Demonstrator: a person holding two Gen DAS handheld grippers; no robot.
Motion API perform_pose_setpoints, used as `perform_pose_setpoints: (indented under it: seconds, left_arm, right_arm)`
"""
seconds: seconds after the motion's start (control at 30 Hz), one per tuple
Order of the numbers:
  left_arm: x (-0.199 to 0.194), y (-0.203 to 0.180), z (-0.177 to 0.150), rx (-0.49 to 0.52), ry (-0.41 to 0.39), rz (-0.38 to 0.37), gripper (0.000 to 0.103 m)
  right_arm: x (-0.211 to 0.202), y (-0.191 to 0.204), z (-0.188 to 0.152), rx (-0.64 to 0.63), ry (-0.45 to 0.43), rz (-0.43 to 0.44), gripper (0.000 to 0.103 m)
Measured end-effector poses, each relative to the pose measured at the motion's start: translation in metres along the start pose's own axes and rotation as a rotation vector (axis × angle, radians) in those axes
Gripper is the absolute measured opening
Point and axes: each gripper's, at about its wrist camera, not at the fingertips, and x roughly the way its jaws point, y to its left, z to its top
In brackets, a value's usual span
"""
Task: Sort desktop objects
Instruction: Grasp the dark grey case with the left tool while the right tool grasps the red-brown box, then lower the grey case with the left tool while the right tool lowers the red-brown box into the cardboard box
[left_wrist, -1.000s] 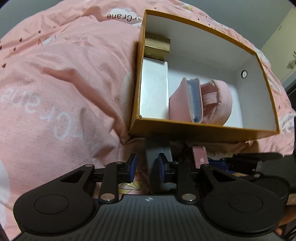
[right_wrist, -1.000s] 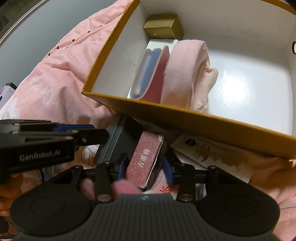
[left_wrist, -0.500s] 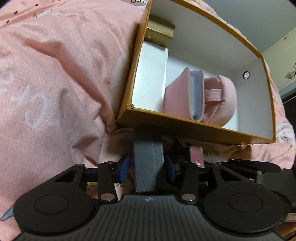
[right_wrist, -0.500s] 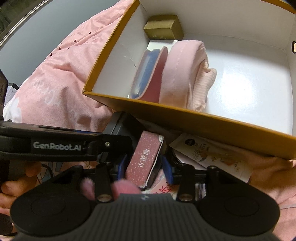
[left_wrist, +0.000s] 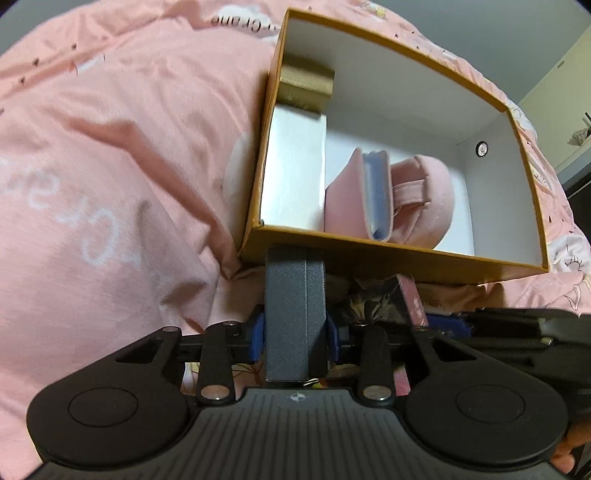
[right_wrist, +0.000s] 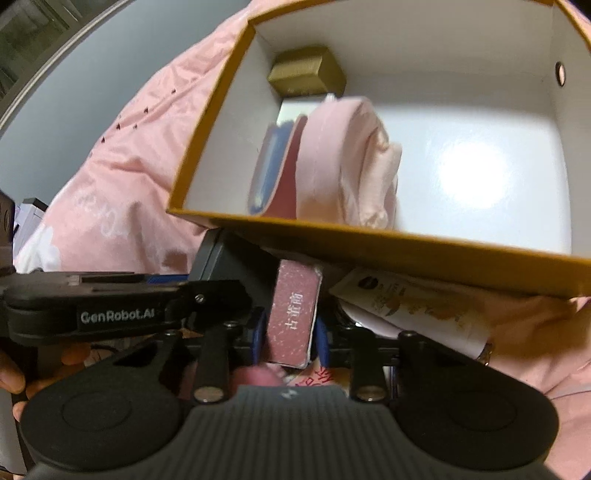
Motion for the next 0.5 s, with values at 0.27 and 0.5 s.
perform_pose_setpoints:
  seconds: [0.27, 0.5]
  left_arm:
    - [-0.038, -0.012, 0.001, 0.055, -0.056, -0.019, 0.037]
    - [-0.069, -0.027, 0.002, 0.101, -0.121, -0.053, 0.037]
  right_arm:
    - [-0.031, 0.008, 0.003, -0.045, -0.074, 0.011, 0.025]
    - [-0.068, 0.005, 0.003, -0.041, -0.155, 0.033, 0.025]
